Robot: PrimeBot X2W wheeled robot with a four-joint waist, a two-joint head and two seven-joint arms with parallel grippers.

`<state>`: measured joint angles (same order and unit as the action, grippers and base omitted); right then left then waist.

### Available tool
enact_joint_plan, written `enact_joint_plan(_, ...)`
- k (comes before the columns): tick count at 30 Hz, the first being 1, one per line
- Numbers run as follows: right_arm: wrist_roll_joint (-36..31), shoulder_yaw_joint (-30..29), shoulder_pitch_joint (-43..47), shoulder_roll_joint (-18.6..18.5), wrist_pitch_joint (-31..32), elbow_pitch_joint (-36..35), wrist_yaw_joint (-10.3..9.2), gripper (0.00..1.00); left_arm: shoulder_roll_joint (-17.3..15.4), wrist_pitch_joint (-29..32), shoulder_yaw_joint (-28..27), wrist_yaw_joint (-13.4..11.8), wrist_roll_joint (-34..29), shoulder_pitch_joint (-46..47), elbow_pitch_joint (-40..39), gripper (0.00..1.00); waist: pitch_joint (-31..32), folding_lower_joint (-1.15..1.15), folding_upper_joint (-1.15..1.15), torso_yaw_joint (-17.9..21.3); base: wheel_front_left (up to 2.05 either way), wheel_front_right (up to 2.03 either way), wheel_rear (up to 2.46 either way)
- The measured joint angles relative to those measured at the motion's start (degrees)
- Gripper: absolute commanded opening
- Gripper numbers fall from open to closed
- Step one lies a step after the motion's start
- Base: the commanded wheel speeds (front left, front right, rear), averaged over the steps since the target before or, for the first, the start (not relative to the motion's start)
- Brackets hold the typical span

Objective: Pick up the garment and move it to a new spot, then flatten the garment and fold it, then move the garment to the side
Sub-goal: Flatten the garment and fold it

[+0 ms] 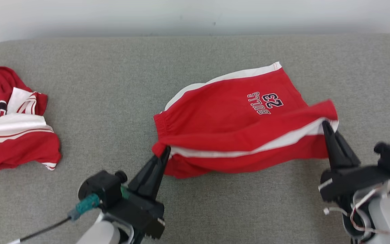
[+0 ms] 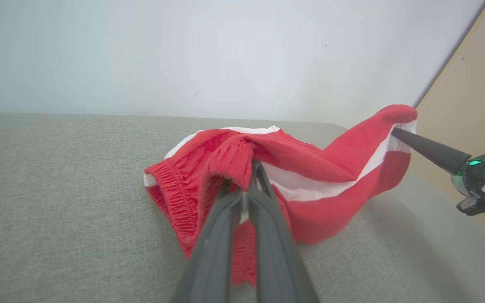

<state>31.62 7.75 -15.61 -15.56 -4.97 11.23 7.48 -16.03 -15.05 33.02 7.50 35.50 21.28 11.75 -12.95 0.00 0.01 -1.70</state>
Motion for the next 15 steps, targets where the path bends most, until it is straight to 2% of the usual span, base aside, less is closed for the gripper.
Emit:
enact_joint_plan(7,0.1,1.5,-12.3,-0.9,1.7,8.0,0.0,0.0,0.6,0.0,0.8,0.0,2.1,8.7,5.1,0.0,-3.0,0.01,0.0,-1.3,0.0,0.0,0.0)
enact_joint_plan(15,0.5,1.9,-25.3,-0.5,2.0,21.4,0.0,0.0,1.8,0.0,2.3,0.0,4.1,17.2,11.8,0.0,-6.4,0.01,0.0,-3.4,0.0,0.0,0.0)
